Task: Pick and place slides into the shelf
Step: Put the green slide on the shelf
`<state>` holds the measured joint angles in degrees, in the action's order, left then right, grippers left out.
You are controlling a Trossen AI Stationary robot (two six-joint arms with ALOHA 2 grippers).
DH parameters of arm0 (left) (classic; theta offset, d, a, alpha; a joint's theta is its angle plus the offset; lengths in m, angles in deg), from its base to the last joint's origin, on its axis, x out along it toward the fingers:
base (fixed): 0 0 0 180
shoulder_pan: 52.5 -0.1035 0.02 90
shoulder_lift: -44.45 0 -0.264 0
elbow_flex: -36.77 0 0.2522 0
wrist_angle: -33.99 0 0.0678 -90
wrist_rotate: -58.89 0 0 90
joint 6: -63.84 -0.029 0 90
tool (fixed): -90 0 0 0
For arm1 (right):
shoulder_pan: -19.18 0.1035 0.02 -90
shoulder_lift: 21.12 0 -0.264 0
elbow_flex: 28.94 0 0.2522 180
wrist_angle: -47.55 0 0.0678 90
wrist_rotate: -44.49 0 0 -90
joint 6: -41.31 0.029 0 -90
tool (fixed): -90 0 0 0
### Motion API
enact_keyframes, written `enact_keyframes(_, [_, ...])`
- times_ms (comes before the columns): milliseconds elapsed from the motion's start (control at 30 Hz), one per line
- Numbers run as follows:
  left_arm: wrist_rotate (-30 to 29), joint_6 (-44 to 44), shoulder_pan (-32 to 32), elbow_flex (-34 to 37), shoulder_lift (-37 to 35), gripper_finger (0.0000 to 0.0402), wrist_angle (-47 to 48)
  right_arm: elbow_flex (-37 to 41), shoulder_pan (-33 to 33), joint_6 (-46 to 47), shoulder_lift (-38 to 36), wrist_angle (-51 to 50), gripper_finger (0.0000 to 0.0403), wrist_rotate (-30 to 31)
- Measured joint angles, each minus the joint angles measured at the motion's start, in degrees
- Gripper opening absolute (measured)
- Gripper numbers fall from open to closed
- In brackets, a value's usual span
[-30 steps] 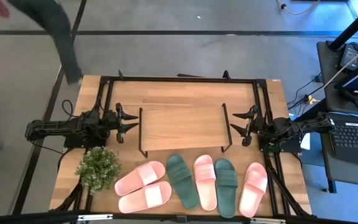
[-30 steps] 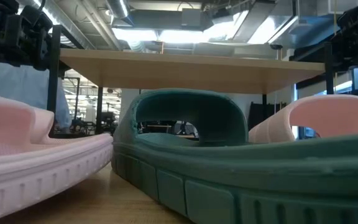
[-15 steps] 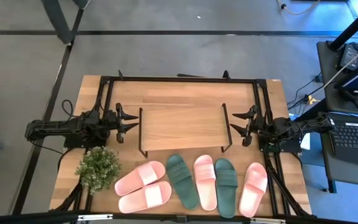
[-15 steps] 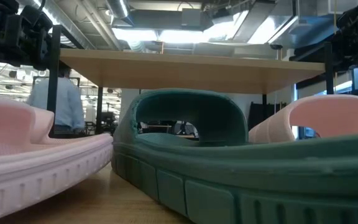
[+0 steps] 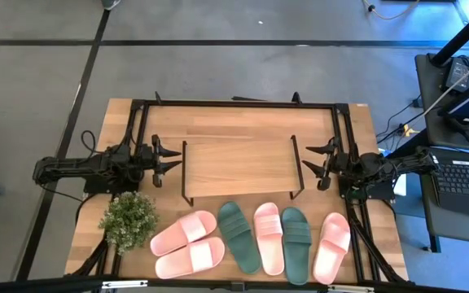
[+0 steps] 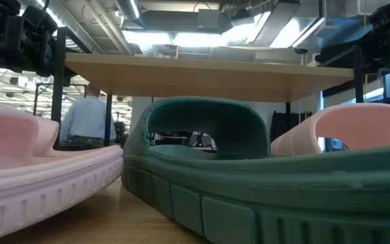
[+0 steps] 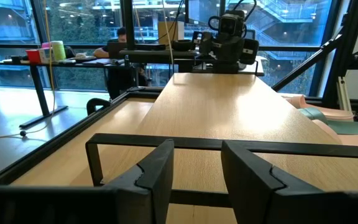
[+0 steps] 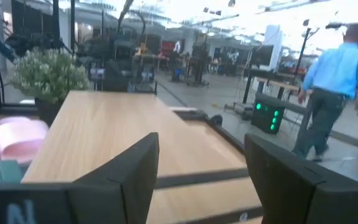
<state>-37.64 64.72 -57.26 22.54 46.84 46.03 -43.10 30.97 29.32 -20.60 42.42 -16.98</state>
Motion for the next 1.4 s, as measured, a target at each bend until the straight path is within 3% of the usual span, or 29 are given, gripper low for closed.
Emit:
enact_keyframes(400, [-0.01, 0.0, 0.02, 0.02, 0.0, 0.0128, 0.0, -0.02, 0.0, -8.33, -0.01, 13.29, 0.0236, -0.02])
enact_keyframes(700, [0.01, 0.44, 0.02, 0.02, 0.0, 0.0128, -0.02, -8.32, 0.11, -16.91, 4.97, 11.15, 0.0236, -6.27])
enact_keyframes(833, [0.0, 0.31, 0.0, 0.0, 0.0, 0.0128, -0.02, -16.72, 1.58, -20.03, 13.27, 5.38, 0.0236, -9.67])
enact_keyframes(933, [-0.02, -0.47, 0.02, 0.0, 0.0, 0.0128, -0.04, -25.31, 3.81, -21.41, 22.68, 0.01, 0.0236, -8.95])
enact_keyframes(1033, [-0.02, -1.9, 0.02, 0.0, 0.0, 0.0128, -0.04, -34.84, 6.35, -21.72, 33.86, -7.33, 0.0236, -4.15])
enact_keyframes(1167, [-0.02, -2.97, 0.0, 0.0, -0.02, 0.0128, -0.04, -48.81, 10.77, -21.86, 47.85, -23.5, 0.0236, 6.76])
enact_keyframes(1233, [-0.02, -2.95, 0.01, 0.01, -0.01, 0.0128, -0.04, -55.51, 13.53, -16.69, 54.09, -32.61, 0.0236, 9.59])
enact_keyframes(1400, [-0.02, -2.52, 0.0, 0.0, -0.01, 0.0128, -0.04, -67.93, 21.12, 2.45, 66.01, -49.65, 0.0236, 9.73])
